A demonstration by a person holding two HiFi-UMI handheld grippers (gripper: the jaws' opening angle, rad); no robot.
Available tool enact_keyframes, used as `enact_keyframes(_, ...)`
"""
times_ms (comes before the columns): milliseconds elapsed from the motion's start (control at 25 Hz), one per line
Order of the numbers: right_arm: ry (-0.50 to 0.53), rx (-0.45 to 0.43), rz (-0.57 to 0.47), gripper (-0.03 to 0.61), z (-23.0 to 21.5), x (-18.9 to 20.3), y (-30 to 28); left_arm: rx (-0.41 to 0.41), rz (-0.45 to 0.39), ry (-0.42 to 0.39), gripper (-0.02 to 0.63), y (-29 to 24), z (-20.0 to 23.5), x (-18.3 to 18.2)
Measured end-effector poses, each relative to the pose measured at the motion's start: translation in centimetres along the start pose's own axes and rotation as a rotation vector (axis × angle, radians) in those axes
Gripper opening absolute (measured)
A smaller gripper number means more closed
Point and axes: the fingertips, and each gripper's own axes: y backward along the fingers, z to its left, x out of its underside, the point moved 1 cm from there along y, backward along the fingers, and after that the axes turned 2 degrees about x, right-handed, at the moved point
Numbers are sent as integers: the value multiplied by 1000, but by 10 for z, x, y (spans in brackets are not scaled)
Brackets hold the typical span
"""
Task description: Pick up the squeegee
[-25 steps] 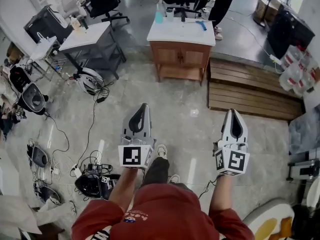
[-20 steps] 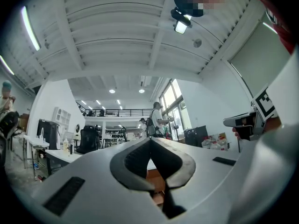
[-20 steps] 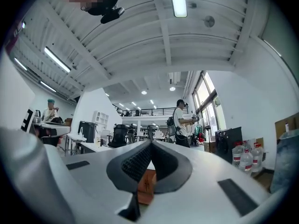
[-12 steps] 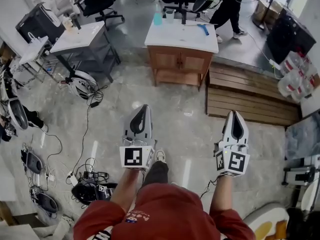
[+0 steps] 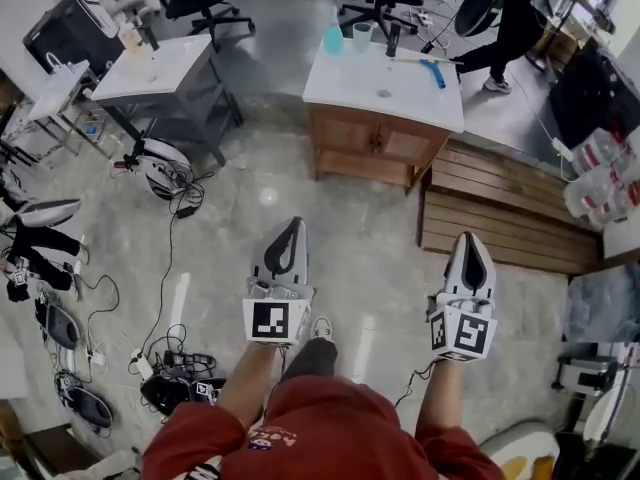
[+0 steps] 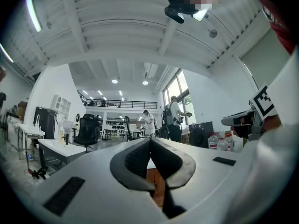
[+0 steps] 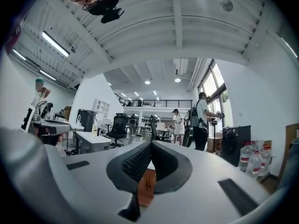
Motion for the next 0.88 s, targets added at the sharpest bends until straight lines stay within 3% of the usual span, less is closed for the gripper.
enact_keyframes(360,8,5,39,8,43,9,-101,-1,41,-10,15,-74,85,23)
enact_keyframes(880,46,19,-77,8,61,-51,-108,-1,-82,-43,15,-76,114,-33)
